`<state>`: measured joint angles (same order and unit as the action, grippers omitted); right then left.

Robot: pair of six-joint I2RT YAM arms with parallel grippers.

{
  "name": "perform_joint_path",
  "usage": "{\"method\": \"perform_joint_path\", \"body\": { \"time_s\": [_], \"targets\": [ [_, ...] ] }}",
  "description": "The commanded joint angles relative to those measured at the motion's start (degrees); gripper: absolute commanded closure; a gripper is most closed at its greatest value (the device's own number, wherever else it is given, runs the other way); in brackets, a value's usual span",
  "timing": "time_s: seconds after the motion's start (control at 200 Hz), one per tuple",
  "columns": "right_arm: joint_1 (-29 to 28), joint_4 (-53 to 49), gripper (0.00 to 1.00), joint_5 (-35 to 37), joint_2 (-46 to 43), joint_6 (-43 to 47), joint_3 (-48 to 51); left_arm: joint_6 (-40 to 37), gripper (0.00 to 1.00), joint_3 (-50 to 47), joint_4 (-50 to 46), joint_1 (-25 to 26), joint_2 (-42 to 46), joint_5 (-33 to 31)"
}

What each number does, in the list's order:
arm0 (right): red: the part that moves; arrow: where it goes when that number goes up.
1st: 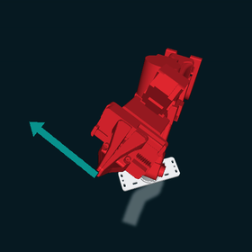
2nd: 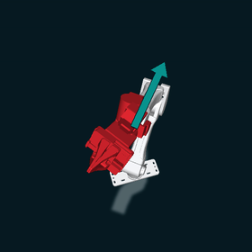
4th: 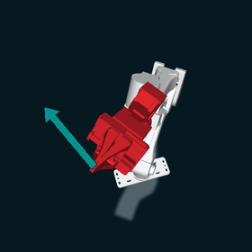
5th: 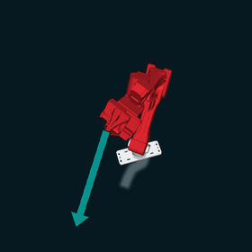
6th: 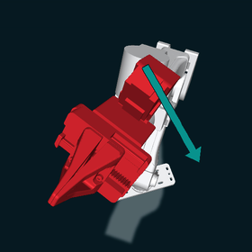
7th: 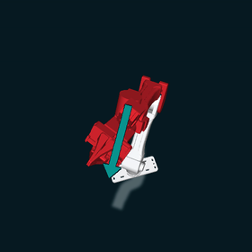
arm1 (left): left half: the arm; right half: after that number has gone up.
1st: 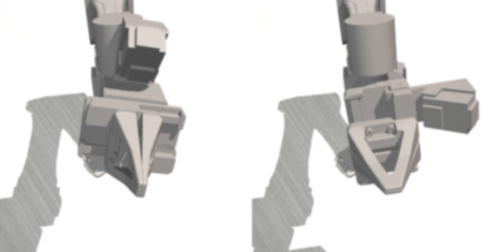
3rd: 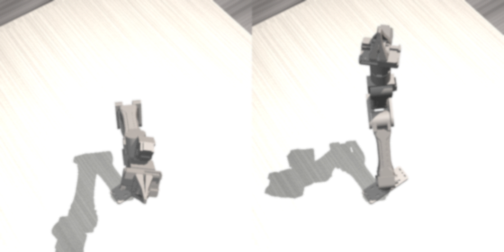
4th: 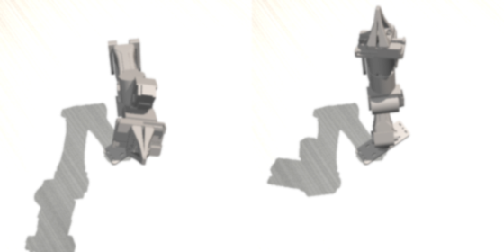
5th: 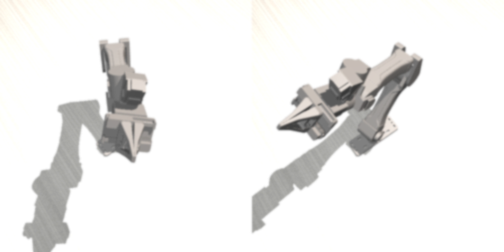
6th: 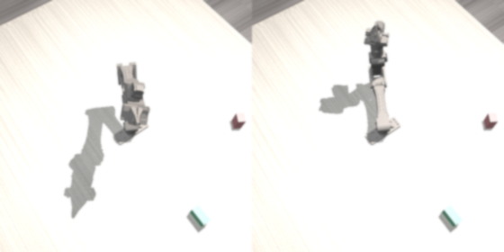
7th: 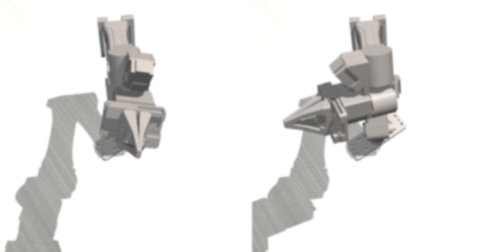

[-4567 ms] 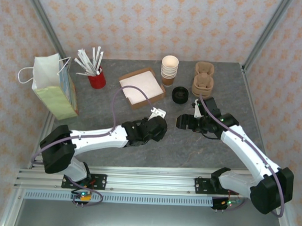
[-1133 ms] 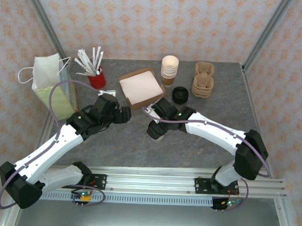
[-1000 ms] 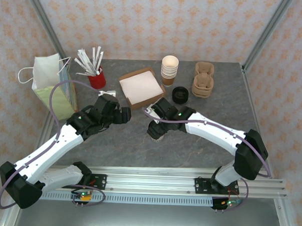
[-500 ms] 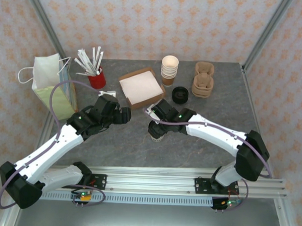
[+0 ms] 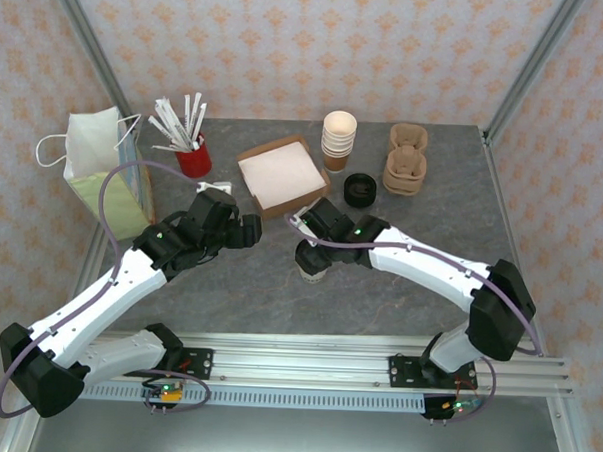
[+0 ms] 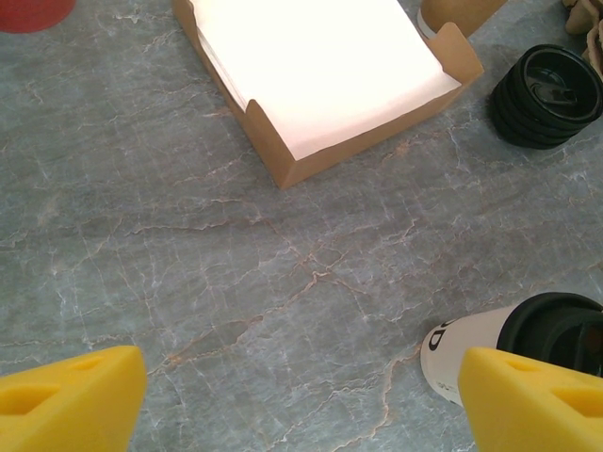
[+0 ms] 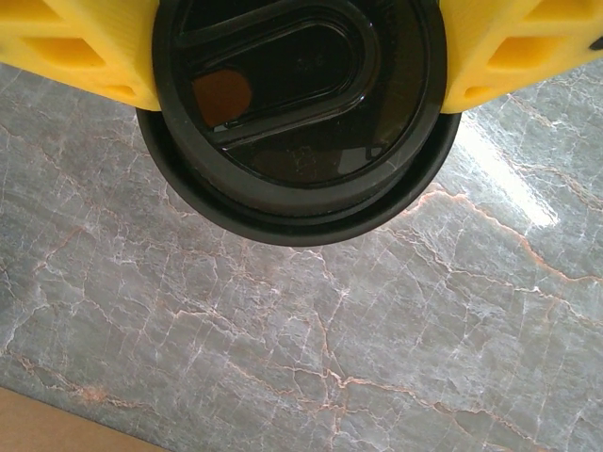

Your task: Pack the takeout coffee

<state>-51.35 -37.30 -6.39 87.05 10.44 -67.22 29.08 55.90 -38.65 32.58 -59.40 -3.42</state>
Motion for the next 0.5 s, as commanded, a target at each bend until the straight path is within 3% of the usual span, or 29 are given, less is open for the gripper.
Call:
{"method": "perform_joint_path", "body": {
  "time_s": [0.0, 0.495],
  "targets": [
    [-0.23, -10.35, 0.38, 0.6, 4.73, -1.81, 2.28, 0.04, 0.14, 1.79, -2.05, -0.48, -0.29, -0.75],
    [1.74, -12.01, 0.4, -4.82, 9.0, -4.26, 3.64, 0.81, 0.14, 0.02, -1.14, -0.49, -0.28, 0.17]
  ]
}}
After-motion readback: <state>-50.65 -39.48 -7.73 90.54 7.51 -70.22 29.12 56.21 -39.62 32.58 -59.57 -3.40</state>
